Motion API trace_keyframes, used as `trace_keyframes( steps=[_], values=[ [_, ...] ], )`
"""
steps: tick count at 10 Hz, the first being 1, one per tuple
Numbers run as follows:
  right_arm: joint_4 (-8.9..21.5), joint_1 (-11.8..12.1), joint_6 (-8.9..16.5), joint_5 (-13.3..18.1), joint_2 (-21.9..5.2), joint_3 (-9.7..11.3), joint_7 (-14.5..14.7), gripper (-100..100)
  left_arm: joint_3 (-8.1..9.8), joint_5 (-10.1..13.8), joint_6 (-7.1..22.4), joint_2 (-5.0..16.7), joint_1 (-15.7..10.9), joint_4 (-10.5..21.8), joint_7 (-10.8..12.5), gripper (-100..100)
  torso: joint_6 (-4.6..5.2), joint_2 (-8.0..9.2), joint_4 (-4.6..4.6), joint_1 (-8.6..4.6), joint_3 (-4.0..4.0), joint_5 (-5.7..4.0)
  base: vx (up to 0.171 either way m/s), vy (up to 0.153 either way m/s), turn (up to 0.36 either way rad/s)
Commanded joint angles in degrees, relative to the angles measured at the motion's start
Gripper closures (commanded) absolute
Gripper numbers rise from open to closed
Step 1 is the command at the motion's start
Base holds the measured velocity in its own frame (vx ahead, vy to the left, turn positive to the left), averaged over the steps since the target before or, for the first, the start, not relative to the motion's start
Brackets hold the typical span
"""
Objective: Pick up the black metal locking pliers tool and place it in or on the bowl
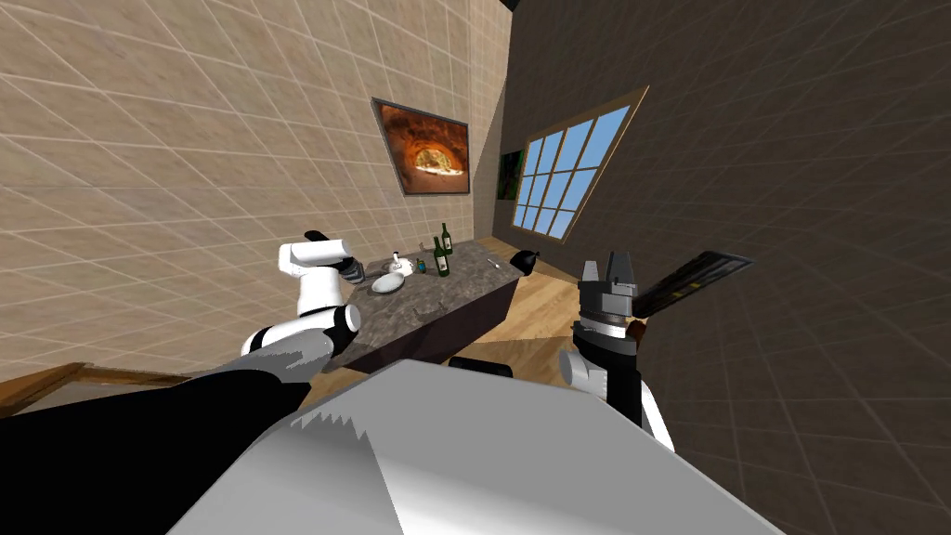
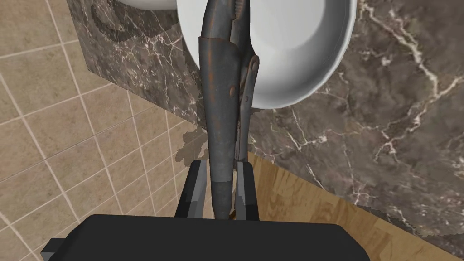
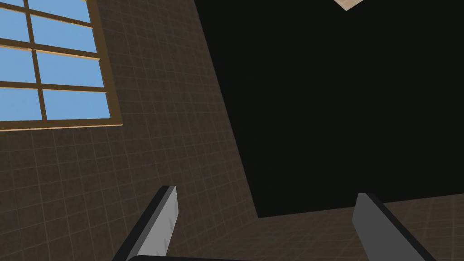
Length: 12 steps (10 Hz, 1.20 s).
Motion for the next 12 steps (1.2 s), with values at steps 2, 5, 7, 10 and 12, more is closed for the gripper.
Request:
trace_keyframes(
  steps=[2,5,7,10,12],
  values=[
    [0.00,0.00,0.00,0.00,0.00,0.00,0.00,0,2.57,-0.30,0.53,1.58,-0.82,2.66,-0.68,100,-0.01,-0.01,-0.01,-0.04,-0.01,0.00,0.003,0.057,-0.248],
    [0.00,0.01,0.00,0.00,0.00,0.00,0.00,0,5.45,-0.53,1.05,3.50,-1.84,5.76,-1.46,100,-0.03,0.02,0.01,-0.09,0.02,-0.03,-0.003,0.051,-0.203],
    [0.00,0.00,0.00,0.00,0.00,0.00,0.00,0,5.61,-0.60,1.08,3.60,-1.92,5.98,-1.42,100,0.05,0.01,0.01,-0.15,0.01,-0.04,-0.002,0.033,-0.147],
    [0.00,0.01,0.00,0.00,0.01,0.00,0.00,0,5.69,-0.57,1.08,3.63,-2.01,6.07,-1.47,-100,-0.07,0.06,0.01,-0.29,0.04,-0.07,0.000,0.000,0.000],
    [0.00,0.01,0.00,0.00,0.01,0.00,0.00,0,5.69,-0.57,1.08,3.63,-2.01,6.07,-1.47,-100,-0.07,0.07,0.02,-0.30,0.04,-0.07,0.000,0.000,0.000]
  ],
)
